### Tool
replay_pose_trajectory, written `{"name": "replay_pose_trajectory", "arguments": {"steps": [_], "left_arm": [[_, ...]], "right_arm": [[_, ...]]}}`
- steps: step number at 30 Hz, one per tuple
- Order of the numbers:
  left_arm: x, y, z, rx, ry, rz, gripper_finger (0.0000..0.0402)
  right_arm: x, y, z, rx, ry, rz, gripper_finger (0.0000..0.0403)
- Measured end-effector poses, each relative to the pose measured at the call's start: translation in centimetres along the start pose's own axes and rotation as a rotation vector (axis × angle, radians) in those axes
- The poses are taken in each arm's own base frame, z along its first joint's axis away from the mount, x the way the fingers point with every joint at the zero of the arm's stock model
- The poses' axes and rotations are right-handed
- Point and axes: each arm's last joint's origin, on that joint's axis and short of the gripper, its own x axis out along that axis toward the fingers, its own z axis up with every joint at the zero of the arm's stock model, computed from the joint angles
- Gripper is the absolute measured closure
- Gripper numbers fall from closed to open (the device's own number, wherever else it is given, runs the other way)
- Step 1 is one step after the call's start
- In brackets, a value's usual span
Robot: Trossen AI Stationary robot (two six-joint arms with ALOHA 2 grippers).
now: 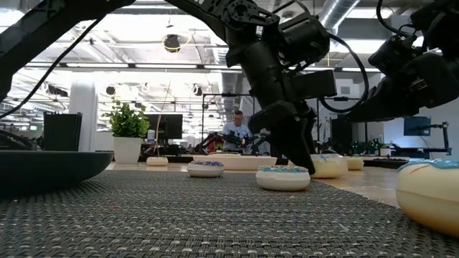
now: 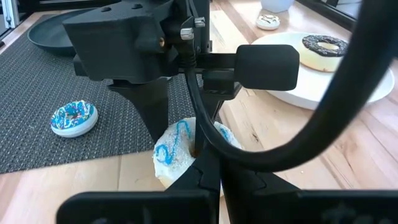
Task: Pick & Place donuts
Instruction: Put the large white donut on the white plate
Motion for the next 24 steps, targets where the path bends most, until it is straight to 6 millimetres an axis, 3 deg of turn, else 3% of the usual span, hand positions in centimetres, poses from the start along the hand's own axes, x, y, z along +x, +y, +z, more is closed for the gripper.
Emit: {"name": "replay_pose_trajectory", "arguments": {"steps": [7,16,24], "left_arm": [[-0.8,0.4,0.6,-0.027,0.016,0.044,0.0256],[-4.6,2.0,1.6,-0.066,0.101,0.018,0.0265],[-6.6,5.9,-2.0,-0.316,0.229,-0.042,0.0265]], "right_arm": [[0.0,0.0,0.0,0.006,0.000,0.000,0.0402],[0.0,0.0,0.0,0.015,0.004,-0.001,0.0402],[0.0,-0.1,-0.6,0.047,0.063,-0.010,0.0402]]}}
